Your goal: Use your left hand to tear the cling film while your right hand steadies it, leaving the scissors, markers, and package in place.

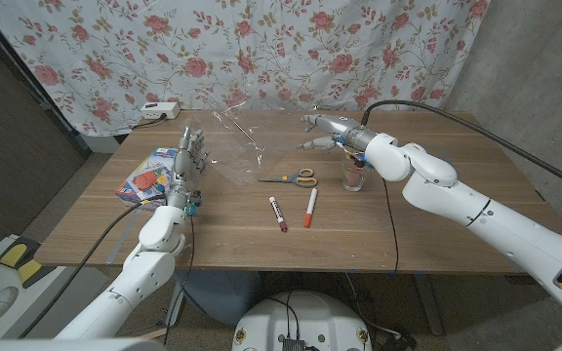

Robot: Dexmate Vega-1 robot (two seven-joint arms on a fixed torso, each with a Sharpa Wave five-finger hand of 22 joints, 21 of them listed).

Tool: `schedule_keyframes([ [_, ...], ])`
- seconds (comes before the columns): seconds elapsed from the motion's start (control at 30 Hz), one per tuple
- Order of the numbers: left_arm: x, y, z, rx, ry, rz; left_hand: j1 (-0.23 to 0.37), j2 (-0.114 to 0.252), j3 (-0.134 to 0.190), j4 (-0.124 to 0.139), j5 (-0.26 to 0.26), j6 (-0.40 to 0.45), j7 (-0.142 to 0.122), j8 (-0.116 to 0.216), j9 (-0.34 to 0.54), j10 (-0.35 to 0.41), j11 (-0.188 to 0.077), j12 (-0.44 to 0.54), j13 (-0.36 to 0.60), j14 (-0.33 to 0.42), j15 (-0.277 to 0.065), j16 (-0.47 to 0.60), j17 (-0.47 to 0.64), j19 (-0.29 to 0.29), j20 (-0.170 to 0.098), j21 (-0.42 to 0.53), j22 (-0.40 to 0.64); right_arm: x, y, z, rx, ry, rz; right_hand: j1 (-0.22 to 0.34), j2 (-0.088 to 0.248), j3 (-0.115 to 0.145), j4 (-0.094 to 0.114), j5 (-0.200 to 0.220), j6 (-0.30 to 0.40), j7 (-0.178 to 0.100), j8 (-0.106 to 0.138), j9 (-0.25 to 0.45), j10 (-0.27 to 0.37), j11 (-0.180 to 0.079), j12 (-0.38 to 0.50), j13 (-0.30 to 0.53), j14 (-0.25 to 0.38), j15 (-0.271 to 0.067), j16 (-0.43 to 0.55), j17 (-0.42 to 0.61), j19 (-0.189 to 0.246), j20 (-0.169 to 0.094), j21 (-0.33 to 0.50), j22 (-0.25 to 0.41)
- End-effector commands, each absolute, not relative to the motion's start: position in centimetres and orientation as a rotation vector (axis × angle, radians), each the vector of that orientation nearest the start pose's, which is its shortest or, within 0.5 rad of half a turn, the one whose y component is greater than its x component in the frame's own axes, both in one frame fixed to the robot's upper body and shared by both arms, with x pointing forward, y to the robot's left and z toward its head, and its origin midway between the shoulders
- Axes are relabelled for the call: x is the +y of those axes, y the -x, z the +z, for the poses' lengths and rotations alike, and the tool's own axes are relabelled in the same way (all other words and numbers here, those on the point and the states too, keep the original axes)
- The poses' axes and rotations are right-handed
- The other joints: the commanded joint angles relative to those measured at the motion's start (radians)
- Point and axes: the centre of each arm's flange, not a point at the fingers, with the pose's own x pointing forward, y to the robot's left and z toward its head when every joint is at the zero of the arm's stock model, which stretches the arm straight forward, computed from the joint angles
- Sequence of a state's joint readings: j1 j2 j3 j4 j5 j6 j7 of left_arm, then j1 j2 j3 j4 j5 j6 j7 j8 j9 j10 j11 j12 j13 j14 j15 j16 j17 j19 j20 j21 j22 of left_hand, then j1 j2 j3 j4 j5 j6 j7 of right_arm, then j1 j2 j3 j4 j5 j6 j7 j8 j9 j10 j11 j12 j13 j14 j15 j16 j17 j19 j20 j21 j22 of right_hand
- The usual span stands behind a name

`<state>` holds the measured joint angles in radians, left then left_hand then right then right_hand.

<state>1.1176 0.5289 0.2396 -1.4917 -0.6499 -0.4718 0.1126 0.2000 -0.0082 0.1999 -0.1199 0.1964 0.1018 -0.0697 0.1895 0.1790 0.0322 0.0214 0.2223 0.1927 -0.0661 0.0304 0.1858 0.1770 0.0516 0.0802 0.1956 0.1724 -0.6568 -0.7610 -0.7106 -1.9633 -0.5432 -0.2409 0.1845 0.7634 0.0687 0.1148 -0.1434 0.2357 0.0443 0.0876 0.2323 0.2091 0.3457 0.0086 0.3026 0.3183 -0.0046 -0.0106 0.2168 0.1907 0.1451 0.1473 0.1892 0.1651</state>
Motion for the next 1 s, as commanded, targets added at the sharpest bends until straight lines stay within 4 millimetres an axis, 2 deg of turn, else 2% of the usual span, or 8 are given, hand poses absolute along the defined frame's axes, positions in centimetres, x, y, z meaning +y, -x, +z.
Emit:
schedule_keyframes([
  [0.03, 32.6, -58.5, -7.5, -0.716, 0.154, -0.054, 0.002, -0.007, -0.006, 0.001, 0.005, 0.007, 0.001, 0.004, 0.005, 0.004, 0.001, 0.001, 0.003, 0.001, 0.001, 0.001, 0.002, -0.004, 0.002, -0.001, 0.003, -11.6, -55.4, 5.9, -0.747, 1.483, 0.2, 0.017, -0.003, 0.005, -0.005, -0.001, -0.002, 0.01, -0.007, 0.001, 0.008, 0.007, -0.005, 0.008, 0.02, -0.006, 0.009, 0.004, 0.041, -0.032, 0.018, 0.007],
  [0.13, 32.6, -58.5, -7.6, -0.716, 0.154, -0.053, 0.002, -0.007, -0.007, 0.001, 0.005, 0.008, 0.001, 0.004, 0.005, 0.006, 0.0, 0.001, 0.003, 0.002, 0.001, 0.001, 0.002, -0.004, 0.001, -0.001, 0.003, -11.5, -55.3, 5.8, -0.751, 1.484, 0.202, 0.017, -0.004, 0.006, -0.004, -0.002, -0.001, 0.012, -0.007, 0.001, 0.01, 0.009, -0.006, 0.01, 0.02, -0.005, 0.009, 0.004, 0.048, -0.035, 0.019, 0.008],
  [0.37, 32.6, -58.4, -7.7, -0.716, 0.158, -0.052, 0.002, -0.007, -0.007, 0.001, 0.006, 0.01, 0.001, 0.004, 0.005, 0.004, 0.001, 0.0, 0.003, 0.001, 0.001, 0.0, 0.002, -0.005, 0.002, -0.002, 0.003, -11.2, -55.6, 5.7, -0.746, 1.494, 0.201, 0.015, -0.006, 0.006, -0.003, -0.004, -0.001, 0.013, -0.007, 0.001, 0.007, 0.009, -0.009, 0.013, 0.015, -0.002, 0.007, 0.005, 0.033, -0.021, 0.011, 0.008],
  [0.53, 32.6, -58.3, -7.8, -0.713, 0.159, -0.053, 0.002, -0.006, -0.008, 0.001, 0.006, 0.011, 0.0, 0.005, 0.005, 0.005, 0.001, 0.0, 0.003, 0.001, 0.001, 0.0, 0.002, -0.005, 0.002, -0.002, 0.003, -11.0, -55.8, 5.7, -0.741, 1.501, 0.197, 0.014, -0.006, 0.006, -0.002, -0.005, -0.001, 0.013, -0.007, 0.001, 0.009, 0.01, -0.009, 0.015, 0.014, 0.0, 0.007, 0.005, 0.033, -0.022, 0.01, 0.008],
  [0.63, 32.5, -58.3, -7.9, -0.711, 0.161, -0.055, 0.001, -0.006, -0.008, 0.002, 0.006, 0.011, 0.001, 0.004, 0.005, 0.005, 0.001, 0.0, 0.003, 0.001, 0.002, 0.0, 0.002, -0.005, 0.002, -0.002, 0.003, -10.9, -55.9, 5.6, -0.74, 1.513, 0.188, 0.013, -0.006, 0.007, -0.001, -0.006, -0.001, 0.013, -0.007, 0.001, 0.009, 0.007, -0.01, 0.016, 0.013, 0.001, 0.006, 0.005, 0.034, -0.026, 0.01, 0.008],
  [0.7, 32.5, -58.3, -7.9, -0.711, 0.16, -0.054, 0.001, -0.006, -0.008, 0.002, 0.006, 0.012, 0.001, 0.005, 0.005, 0.004, 0.003, 0.0, 0.003, 0.001, 0.002, 0.0, 0.002, -0.006, 0.002, -0.003, 0.003, -10.8, -56.0, 5.5, -0.738, 1.517, 0.186, 0.011, -0.003, 0.008, 0.001, -0.007, -0.002, 0.014, -0.008, 0.0, 0.01, 0.009, -0.012, 0.02, 0.029, -0.003, 0.013, 0.007, 0.07, -0.054, 0.022, 0.01],
  [0.77, 32.4, -58.4, -7.9, -0.711, 0.162, -0.055, 0.001, -0.006, -0.008, 0.002, 0.006, 0.012, -0.001, 0.005, 0.005, 0.005, 0.002, 0.0, 0.003, 0.002, 0.001, 0.0, 0.002, -0.007, 0.003, -0.003, 0.003, -10.7, -56.0, 5.4, -0.734, 1.519, 0.19, 0.01, -0.003, 0.009, 0.001, -0.007, -0.003, 0.014, -0.009, 0.0, 0.01, 0.01, -0.013, 0.021, 0.031, -0.003, 0.014, 0.007, 0.079, -0.055, 0.026, 0.011],
  [1.0, 32.2, -58.5, -7.9, -0.71, 0.164, -0.059, 0.001, -0.006, -0.009, 0.002, 0.006, 0.012, 0.0, 0.004, 0.005, 0.006, 0.002, 0.0, 0.003, 0.001, 0.002, 0.0, 0.002, -0.007, 0.003, -0.003, 0.003, -10.3, -56.1, 5.3, -0.737, 1.521, 0.198, 0.008, -0.004, 0.009, 0.002, -0.008, -0.005, 0.015, -0.01, 0.0, 0.011, 0.012, -0.015, 0.024, 0.032, 0.0, 0.014, 0.008, 0.072, -0.046, 0.021, 0.012],
])
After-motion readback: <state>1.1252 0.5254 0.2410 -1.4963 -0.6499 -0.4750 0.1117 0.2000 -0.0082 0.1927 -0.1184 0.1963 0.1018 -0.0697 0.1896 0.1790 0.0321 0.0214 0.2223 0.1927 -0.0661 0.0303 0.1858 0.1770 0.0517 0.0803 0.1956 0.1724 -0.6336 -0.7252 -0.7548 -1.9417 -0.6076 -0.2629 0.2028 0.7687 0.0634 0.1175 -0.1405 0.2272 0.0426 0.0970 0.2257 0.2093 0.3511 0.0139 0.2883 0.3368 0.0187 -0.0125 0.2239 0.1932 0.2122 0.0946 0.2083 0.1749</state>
